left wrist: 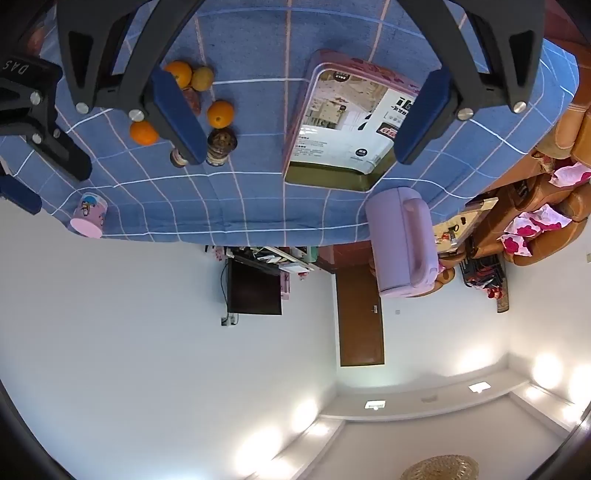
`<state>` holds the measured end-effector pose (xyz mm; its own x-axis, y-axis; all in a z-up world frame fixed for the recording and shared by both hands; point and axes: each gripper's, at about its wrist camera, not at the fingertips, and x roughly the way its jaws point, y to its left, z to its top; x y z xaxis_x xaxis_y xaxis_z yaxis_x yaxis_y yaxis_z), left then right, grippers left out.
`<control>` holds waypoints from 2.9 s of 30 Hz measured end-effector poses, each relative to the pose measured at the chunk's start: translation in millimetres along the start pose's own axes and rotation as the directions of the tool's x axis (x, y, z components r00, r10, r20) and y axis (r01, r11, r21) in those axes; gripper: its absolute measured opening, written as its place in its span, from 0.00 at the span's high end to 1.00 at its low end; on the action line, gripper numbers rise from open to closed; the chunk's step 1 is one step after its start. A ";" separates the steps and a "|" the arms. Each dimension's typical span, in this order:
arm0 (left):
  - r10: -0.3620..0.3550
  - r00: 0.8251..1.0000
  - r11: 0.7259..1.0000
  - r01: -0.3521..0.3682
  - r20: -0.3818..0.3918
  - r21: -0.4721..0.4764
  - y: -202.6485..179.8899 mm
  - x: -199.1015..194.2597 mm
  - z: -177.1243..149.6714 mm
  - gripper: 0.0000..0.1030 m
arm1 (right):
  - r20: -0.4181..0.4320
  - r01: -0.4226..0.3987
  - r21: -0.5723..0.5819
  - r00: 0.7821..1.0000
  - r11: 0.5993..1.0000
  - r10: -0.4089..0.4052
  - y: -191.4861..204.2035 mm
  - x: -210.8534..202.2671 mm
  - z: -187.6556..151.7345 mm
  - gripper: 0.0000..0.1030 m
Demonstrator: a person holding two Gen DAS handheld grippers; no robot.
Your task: Organize fruits
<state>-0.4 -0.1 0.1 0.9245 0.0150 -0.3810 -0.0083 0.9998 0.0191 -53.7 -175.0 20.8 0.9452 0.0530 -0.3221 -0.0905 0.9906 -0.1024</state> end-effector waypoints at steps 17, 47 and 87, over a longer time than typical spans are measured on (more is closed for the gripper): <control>-0.006 1.000 1.000 0.006 -0.007 0.011 0.1 1.6 -4.8 0.00 | -0.005 -0.010 0.014 1.000 1.000 0.010 -1.7 0.9 -6.1 0.01; -0.004 1.000 1.000 0.004 -0.008 0.015 0.6 2.2 -6.1 0.00 | -0.012 -0.019 0.016 1.000 1.000 0.019 4.0 0.6 -6.7 0.01; 0.000 1.000 1.000 0.001 -0.028 0.012 2.8 4.9 -12.1 0.00 | -0.033 -0.029 0.010 0.999 1.000 0.030 6.0 4.8 -10.4 0.01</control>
<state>-0.5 2.9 -12.9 0.9136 0.0150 -0.4063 -0.0032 0.9996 0.0297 -53.0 -170.2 8.8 0.9313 0.0782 -0.3559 -0.1150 0.9899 -0.0835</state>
